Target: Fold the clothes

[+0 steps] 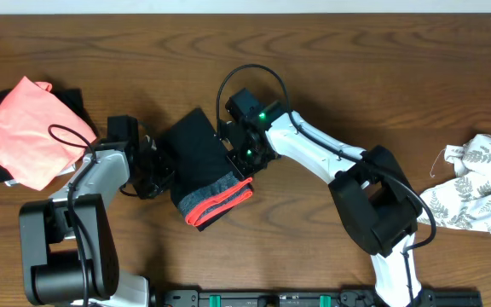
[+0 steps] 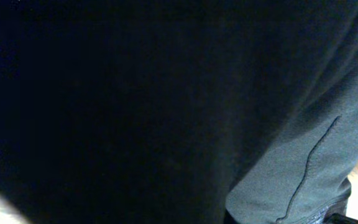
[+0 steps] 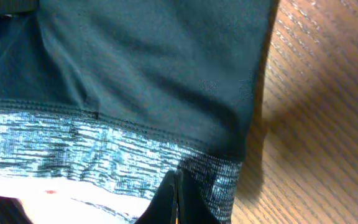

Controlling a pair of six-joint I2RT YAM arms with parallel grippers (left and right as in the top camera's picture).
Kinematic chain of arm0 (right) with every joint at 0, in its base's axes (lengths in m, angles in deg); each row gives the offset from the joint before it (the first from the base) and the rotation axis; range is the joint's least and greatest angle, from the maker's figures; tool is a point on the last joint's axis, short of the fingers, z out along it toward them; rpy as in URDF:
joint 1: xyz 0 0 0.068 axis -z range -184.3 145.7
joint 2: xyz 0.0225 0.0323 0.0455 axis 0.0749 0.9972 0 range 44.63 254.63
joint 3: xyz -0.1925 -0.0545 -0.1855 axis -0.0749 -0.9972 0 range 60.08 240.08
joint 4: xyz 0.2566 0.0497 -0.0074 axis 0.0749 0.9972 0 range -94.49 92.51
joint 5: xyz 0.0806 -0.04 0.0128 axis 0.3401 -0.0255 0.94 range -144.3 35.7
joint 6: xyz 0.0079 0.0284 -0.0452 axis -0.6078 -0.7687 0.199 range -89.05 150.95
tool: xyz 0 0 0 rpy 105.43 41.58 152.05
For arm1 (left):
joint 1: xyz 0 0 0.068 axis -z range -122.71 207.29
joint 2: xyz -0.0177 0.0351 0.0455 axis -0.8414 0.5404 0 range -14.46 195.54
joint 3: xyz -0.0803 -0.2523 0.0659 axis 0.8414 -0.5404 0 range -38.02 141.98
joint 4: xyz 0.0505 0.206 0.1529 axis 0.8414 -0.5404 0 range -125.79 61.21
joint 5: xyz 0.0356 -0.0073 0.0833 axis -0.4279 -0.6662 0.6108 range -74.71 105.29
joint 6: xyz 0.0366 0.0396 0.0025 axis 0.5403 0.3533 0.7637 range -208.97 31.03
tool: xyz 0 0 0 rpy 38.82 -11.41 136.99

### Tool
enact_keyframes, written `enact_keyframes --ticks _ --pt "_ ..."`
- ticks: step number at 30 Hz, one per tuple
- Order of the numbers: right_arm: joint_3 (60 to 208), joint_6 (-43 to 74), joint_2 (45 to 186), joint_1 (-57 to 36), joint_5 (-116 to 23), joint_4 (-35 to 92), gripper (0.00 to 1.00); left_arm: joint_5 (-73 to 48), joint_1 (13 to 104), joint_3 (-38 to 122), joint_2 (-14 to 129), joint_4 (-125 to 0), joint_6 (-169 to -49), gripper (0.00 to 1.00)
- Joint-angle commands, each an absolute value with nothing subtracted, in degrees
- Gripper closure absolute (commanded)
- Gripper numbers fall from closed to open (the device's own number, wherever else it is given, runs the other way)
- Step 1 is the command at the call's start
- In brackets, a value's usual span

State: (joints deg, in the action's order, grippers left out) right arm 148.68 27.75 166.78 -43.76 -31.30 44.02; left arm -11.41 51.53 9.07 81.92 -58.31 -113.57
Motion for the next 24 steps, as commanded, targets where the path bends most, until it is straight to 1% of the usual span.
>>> enact_keyframes --ticks 1,4,9,16,20,24 --pt "149.07 28.47 166.76 -43.32 -34.05 45.86 0.99 -9.79 51.83 7.24 82.93 -57.72 -111.41 0.94" --pt "150.15 28.52 164.86 -41.66 -35.69 48.54 0.99 -9.77 51.83 7.94 80.3 -57.76 -109.55 0.94" --pt "150.36 28.49 157.67 -37.16 -38.27 50.56 0.99 -7.85 51.83 9.45 73.64 -57.87 -109.55 0.94" --pt "150.36 30.31 147.92 -30.1 -38.46 55.21 0.99 3.52 51.81 12.73 63.78 -58.2 -109.55 0.94" --pt "150.36 31.95 144.75 -27.43 -38.51 58.01 0.99 7.91 51.53 17.8 61.88 -58.22 -108.96 0.94" --pt "150.36 31.93 143.88 -26.25 -40.02 59.67 0.99 7.91 49.38 23.85 62.2 -58.22 -108.87 0.94"
